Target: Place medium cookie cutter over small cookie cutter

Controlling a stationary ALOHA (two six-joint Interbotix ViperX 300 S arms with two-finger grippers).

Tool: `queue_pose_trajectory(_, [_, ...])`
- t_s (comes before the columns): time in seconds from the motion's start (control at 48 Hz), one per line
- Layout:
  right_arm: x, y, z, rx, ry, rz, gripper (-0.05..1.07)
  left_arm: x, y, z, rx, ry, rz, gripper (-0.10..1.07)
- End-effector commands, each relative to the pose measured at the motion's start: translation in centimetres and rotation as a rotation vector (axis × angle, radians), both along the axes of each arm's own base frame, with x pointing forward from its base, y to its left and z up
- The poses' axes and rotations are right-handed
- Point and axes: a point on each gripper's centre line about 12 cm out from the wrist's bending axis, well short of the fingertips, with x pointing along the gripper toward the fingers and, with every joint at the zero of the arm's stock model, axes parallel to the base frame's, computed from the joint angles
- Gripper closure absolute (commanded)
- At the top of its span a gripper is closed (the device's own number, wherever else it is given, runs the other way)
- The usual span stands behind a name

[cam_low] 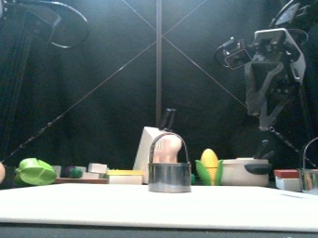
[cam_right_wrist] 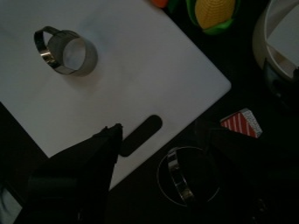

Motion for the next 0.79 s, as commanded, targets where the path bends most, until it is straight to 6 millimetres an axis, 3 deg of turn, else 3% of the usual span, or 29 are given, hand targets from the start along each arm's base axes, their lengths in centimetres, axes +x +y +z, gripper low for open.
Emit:
queue_pose_trajectory(0.0, [0.1,-0.1,0.8,0.000,-0.029,0.003,0.05,0.9,-0.3,1.9,0.005,-0.070,-0.045,0.38])
queue_pose_trajectory(0.208, [-0.6,-0.2,0.9,0.002,-0.036,0.001,0.05,2.8,-0.1,4.3,0.101,-0.157,-0.230,0.38])
queue_pose_trajectory(0.5, [-1.8,-0.4,0.3,0.002,-0.027,0.001,0.05,6.5,3.9,6.7,0.197,-0.258,-0.323,0.38])
queue_pose_trajectory(0.771, [-2.4,-0.5,-0.7,0.003,-0.003,0.001,0.05,9.0,5.1,7.4,0.185,-0.330,-0.373,0.38])
